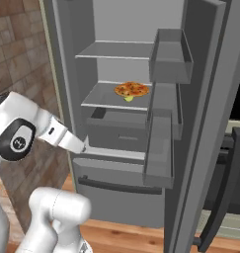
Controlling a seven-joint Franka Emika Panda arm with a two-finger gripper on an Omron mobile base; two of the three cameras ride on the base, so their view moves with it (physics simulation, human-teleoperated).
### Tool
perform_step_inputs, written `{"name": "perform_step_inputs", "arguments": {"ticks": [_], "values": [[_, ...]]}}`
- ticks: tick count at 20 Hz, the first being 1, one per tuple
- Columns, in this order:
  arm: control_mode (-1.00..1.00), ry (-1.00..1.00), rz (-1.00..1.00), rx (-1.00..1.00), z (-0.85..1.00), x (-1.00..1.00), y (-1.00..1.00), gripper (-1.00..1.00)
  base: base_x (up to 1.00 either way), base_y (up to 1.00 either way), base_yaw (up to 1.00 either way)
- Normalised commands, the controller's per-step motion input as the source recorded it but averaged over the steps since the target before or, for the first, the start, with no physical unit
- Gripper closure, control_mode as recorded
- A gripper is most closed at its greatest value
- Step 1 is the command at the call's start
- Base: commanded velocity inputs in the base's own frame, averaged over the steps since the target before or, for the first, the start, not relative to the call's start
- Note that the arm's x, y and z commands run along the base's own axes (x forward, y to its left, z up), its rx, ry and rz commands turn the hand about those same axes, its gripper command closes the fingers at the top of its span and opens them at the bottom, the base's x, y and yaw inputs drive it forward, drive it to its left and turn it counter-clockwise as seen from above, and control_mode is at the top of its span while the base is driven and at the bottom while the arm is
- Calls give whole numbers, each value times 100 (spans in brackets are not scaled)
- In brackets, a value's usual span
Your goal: Take the lemon wedge from the fridge and place it on the plate with fish on the dining counter.
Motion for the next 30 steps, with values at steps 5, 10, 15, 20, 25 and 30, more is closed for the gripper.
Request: {"name": "perform_step_inputs", "arguments": {"ticks": [5,10,15,20,25,30], "values": [[-100,11,27,39,0,5,0,-100,0,0,0],[-100,0,2,0,0,0,0,-100,0,0,0],[-100,-14,6,-1,0,-9,-4,-100,0,0,0],[-100,-4,4,-1,0,-1,0,-100,0,0,0],[-100,0,0,0,0,0,0,-100,0,0,0],[-100,0,0,0,0,10,-6,-100,0,0,0]]}}
